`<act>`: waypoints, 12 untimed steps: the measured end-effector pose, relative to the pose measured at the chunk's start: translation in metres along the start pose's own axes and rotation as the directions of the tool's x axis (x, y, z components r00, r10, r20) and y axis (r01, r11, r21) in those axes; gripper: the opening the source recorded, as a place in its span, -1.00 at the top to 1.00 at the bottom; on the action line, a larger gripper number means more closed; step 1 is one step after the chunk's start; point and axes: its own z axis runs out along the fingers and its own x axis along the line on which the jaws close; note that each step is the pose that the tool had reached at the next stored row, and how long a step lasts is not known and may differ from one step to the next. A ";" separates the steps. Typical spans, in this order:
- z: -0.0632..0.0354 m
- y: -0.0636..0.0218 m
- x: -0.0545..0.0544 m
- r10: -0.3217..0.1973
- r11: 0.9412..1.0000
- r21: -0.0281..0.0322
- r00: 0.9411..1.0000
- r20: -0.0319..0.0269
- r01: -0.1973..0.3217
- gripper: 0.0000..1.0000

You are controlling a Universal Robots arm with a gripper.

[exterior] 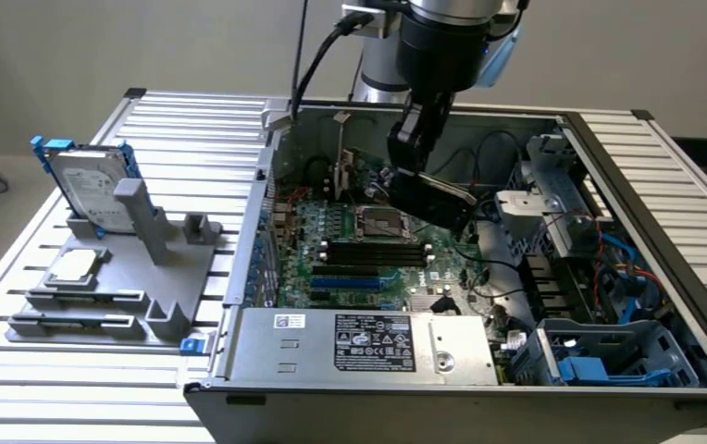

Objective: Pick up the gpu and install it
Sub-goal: 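Insert the gpu into the slot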

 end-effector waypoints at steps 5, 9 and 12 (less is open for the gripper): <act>0.0005 0.0000 0.000 -0.091 0.996 0.002 0.996 -0.002 0.091 0.47; 0.0010 0.0000 0.000 -0.164 0.986 0.004 0.986 -0.004 0.164 0.47; 0.0013 0.0000 0.000 -0.217 0.976 0.005 0.976 -0.006 0.217 0.47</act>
